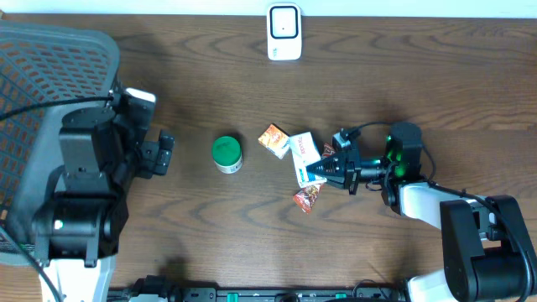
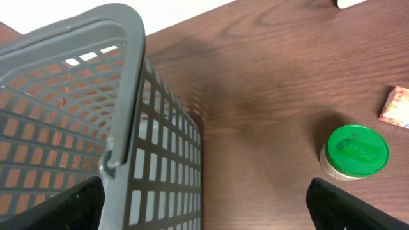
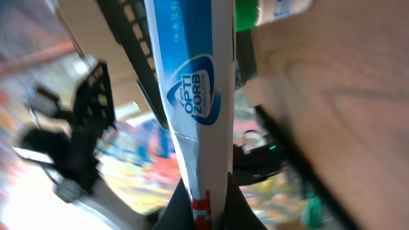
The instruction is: Scan the item barcode
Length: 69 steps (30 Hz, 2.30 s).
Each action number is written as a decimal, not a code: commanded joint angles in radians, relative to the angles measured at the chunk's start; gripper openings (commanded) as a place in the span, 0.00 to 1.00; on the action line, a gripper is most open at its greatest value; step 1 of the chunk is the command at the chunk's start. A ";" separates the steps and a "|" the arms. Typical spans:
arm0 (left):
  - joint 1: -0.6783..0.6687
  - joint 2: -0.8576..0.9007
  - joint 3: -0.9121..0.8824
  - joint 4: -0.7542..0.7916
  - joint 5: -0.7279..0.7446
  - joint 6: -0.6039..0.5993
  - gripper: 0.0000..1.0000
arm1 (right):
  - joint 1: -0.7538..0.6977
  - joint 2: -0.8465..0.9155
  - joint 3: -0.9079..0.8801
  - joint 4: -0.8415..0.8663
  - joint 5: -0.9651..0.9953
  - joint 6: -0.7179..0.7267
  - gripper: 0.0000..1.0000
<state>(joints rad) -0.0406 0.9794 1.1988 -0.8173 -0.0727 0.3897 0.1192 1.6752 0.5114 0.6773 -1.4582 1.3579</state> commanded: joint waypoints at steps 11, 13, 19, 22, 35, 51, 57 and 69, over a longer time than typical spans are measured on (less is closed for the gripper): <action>0.006 0.003 -0.004 0.003 0.013 -0.009 0.98 | 0.055 0.002 -0.003 -0.486 0.063 -0.973 0.22; 0.006 0.003 -0.004 0.003 0.013 -0.009 0.98 | 0.063 0.002 -0.003 -0.571 0.122 -1.009 0.30; 0.006 0.003 -0.004 0.003 0.013 -0.010 0.98 | 0.044 0.002 0.000 -0.663 0.204 -1.019 0.66; 0.006 0.003 -0.004 0.003 0.013 -0.009 0.98 | 0.024 -0.012 0.010 -0.674 0.235 -1.019 0.91; 0.006 0.004 -0.004 0.003 0.013 -0.010 0.98 | 0.106 -0.348 0.455 -1.571 0.933 -1.175 0.99; 0.006 0.002 -0.004 -0.016 0.013 -0.010 0.99 | 0.517 -0.147 0.541 -1.328 1.219 -0.331 0.99; 0.006 0.002 -0.004 -0.016 0.013 -0.010 0.99 | 0.569 -0.108 0.540 -1.200 1.186 -0.025 0.96; 0.006 0.002 -0.004 -0.016 0.013 -0.010 0.99 | 0.556 0.121 0.606 -1.344 1.166 0.115 0.99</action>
<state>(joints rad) -0.0399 0.9901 1.1988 -0.8318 -0.0723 0.3897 0.6773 1.7626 1.0645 -0.6323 -0.2916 1.4517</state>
